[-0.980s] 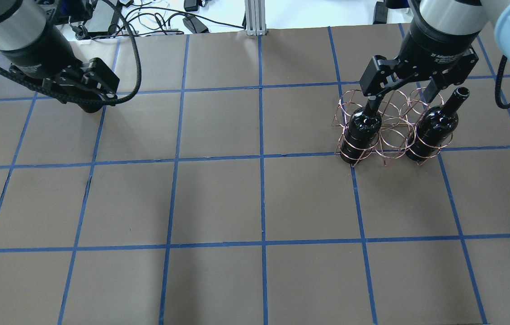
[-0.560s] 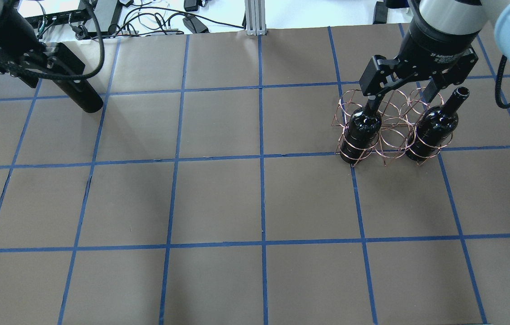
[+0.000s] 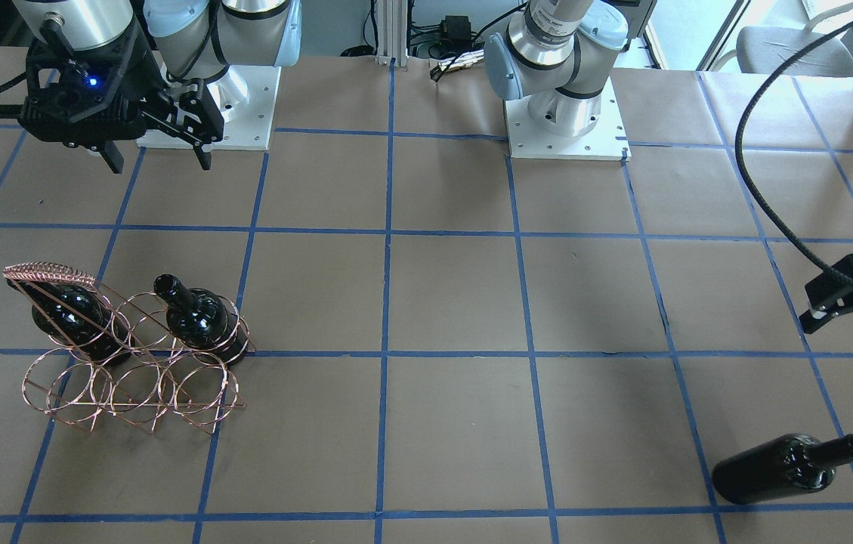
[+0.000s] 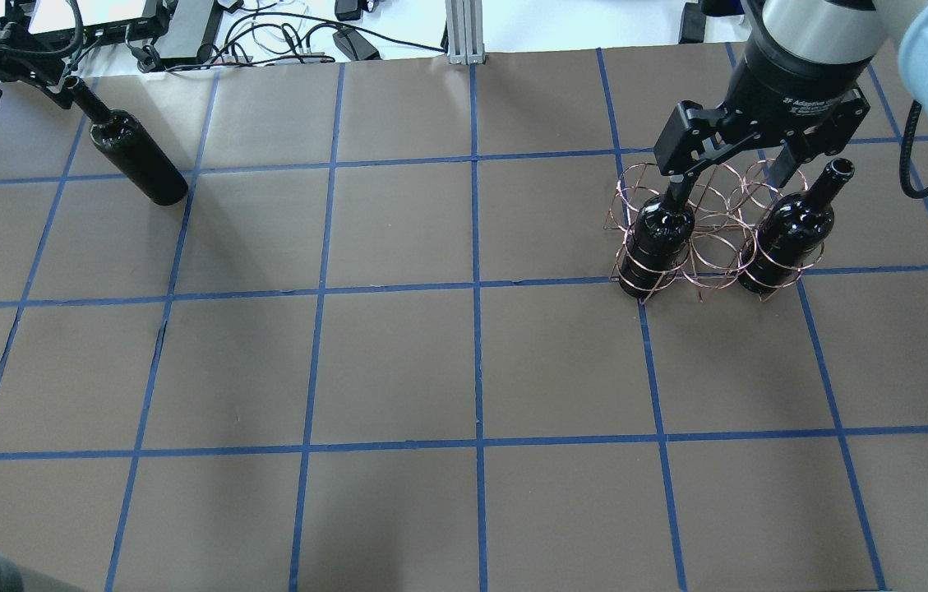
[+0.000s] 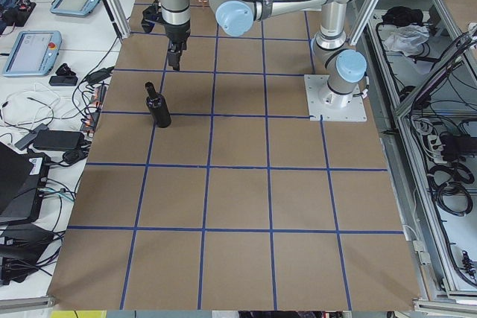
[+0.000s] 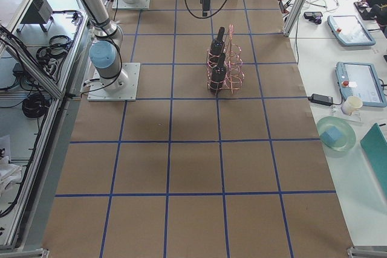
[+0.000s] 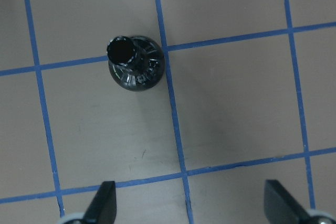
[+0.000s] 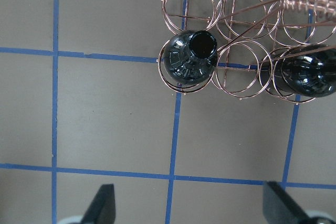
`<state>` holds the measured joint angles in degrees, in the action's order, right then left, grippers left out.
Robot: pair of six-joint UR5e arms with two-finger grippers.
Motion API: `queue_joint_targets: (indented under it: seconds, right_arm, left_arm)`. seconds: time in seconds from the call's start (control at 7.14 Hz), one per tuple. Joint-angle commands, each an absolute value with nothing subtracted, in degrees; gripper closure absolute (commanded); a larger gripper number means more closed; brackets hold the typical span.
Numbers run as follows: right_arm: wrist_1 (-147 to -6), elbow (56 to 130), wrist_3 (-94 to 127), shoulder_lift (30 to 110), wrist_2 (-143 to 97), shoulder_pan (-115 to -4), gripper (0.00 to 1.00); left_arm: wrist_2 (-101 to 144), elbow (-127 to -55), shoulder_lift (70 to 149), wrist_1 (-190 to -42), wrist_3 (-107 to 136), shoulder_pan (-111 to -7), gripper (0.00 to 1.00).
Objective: Place wine into wine basket
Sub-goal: 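Move the left gripper down and grasp the dark wine bottle's neck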
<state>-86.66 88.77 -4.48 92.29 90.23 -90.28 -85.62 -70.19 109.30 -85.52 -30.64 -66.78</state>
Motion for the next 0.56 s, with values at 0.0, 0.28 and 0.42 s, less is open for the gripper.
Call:
queue_joint_targets:
  seconds: [0.0,0.28,0.42]
  right_arm:
    - [-86.7,88.7,-4.5,92.3,90.3,-90.3,0.00]
    - [-86.7,88.8,-4.5,92.3,90.3,-90.3,0.00]
    - [-86.6,88.8,-4.5,92.3,90.3,-90.4,0.00]
  left_arm:
    - [-87.3,-65.8,116.0,-83.6,-31.1,-66.6,0.00]
    - [-88.8,-65.5,120.5,-78.9,-31.1,-66.6,0.00]
    - [-88.2,-65.0,121.1,-78.7,-30.6,-66.6,0.00]
